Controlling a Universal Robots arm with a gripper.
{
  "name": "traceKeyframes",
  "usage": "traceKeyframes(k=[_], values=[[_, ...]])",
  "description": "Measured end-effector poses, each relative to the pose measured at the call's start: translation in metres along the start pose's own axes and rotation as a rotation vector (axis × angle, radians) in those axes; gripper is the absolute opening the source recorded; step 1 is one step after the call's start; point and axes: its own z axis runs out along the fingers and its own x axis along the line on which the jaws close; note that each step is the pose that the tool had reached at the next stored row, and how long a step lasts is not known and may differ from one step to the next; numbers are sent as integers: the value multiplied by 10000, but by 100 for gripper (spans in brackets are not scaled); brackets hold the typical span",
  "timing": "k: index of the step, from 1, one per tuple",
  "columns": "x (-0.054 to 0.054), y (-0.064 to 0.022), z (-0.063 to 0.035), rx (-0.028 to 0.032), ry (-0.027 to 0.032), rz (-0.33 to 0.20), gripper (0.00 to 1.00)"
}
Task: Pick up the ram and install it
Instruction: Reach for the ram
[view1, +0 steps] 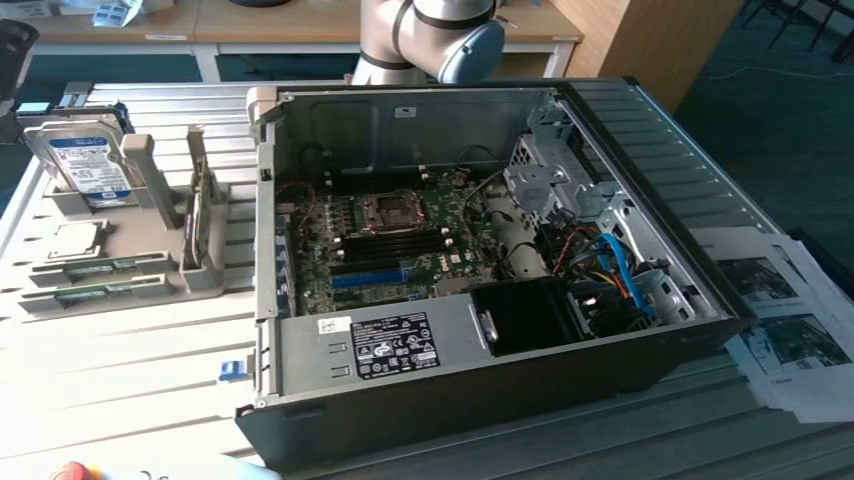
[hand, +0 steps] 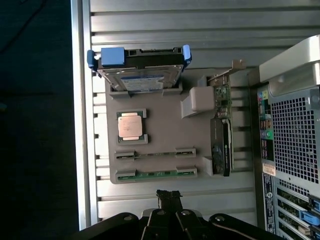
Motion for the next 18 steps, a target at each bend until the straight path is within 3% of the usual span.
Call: traceKeyframes(k=[18], values=[[54,179,24,1,1,-1,10]])
